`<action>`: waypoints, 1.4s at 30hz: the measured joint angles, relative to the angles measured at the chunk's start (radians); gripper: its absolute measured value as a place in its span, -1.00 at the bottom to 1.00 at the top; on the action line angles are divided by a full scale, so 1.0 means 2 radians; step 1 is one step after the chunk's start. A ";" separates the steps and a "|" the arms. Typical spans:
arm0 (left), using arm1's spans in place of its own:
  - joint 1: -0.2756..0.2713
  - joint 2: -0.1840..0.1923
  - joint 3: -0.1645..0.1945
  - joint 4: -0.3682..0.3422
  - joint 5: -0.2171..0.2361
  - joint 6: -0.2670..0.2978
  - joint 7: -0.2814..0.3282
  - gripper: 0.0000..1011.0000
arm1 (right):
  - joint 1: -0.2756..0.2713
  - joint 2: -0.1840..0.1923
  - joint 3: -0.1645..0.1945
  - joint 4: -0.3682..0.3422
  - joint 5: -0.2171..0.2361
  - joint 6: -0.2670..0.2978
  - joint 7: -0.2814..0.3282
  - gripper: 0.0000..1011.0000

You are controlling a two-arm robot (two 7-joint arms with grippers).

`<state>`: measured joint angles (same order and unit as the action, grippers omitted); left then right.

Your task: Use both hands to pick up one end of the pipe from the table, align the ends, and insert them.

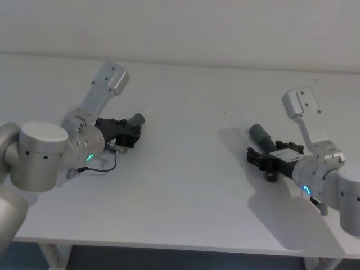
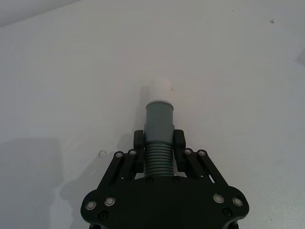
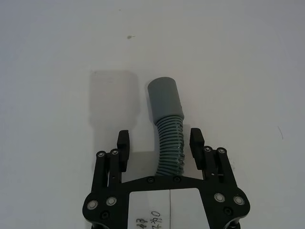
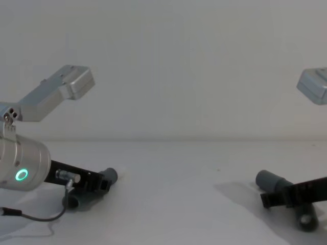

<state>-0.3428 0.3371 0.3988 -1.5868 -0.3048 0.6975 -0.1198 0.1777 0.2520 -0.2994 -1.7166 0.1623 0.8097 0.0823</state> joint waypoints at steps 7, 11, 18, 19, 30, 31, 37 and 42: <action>0.000 0.000 0.000 0.000 0.000 0.000 0.000 -0.31 | 0.001 -0.001 0.000 0.001 0.000 0.002 0.000 0.38; 0.000 0.000 0.000 0.000 0.000 0.000 0.000 -0.31 | 0.001 -0.002 0.001 0.001 0.000 0.002 0.000 0.31; 0.000 0.000 0.000 0.000 0.000 0.000 0.000 -0.31 | 0.001 -0.002 0.001 0.002 0.000 0.003 -0.001 0.24; 0.000 0.000 0.000 0.000 0.000 0.000 0.000 -0.31 | 0.001 -0.002 0.001 0.002 0.000 0.004 -0.001 0.21; 0.000 0.000 0.000 0.000 0.000 0.000 0.000 -0.31 | 0.001 -0.002 0.001 0.002 0.000 0.004 -0.001 0.08; 0.000 0.000 0.000 0.000 0.000 0.000 0.000 -0.31 | 0.001 -0.002 0.001 0.002 0.000 0.004 -0.001 0.06; 0.000 0.000 0.000 0.000 0.000 0.000 0.000 -0.31 | 0.001 -0.003 0.001 0.002 0.000 0.004 -0.001 -0.02; 0.000 0.000 0.000 0.000 0.000 0.000 0.000 -0.31 | 0.001 -0.003 0.001 0.002 0.000 0.005 -0.001 -0.08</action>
<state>-0.3428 0.3371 0.3988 -1.5869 -0.3048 0.6976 -0.1198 0.1803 0.2470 -0.2970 -1.7120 0.1615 0.8190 0.0805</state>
